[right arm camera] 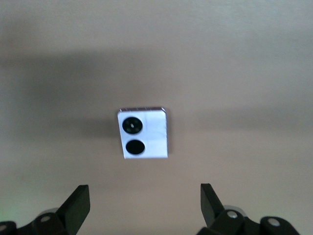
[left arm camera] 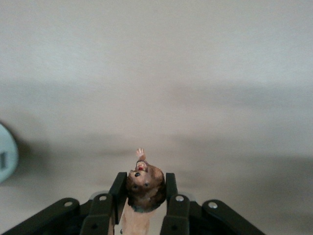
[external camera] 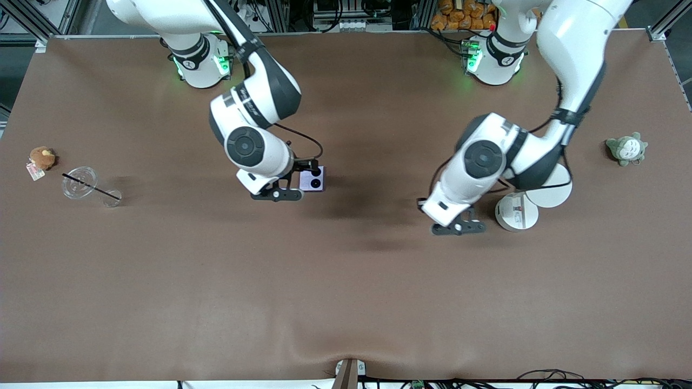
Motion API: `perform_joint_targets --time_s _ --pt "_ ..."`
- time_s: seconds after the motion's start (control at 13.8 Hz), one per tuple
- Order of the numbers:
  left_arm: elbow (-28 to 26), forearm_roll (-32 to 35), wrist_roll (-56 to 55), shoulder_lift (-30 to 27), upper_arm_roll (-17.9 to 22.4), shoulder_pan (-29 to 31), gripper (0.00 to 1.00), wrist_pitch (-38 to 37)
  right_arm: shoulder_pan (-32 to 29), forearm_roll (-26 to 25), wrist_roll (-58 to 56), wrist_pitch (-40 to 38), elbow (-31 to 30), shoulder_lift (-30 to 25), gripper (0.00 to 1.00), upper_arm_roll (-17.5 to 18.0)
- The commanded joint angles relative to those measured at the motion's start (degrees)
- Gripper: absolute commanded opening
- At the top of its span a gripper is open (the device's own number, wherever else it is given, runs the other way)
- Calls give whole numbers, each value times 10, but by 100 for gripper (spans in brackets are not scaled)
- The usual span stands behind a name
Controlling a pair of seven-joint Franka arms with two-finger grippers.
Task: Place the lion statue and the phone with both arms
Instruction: 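Grasp the phone with the right gripper while the left gripper lowers the lion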
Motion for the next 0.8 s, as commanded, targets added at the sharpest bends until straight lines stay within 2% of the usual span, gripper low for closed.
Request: perform_joint_targets --time_s 0.0,0.14,0.58,0.72 --pt "-20 -10 77 -9 -10 48 0 -11 29 1 11 85 -35 31 100 -5" --pt "-39 -10 82 -9 -10 64 0 -10 33 -2 10 119 -34 47 100 -5" --pt "-75 -6 110 -15 -10 98 0 -1 51 -8 10 140 -43 81 100 -7" --pt "-91 -1 115 -15 -10 129 0 17 57 -19 11 146 -43 91 100 -7"
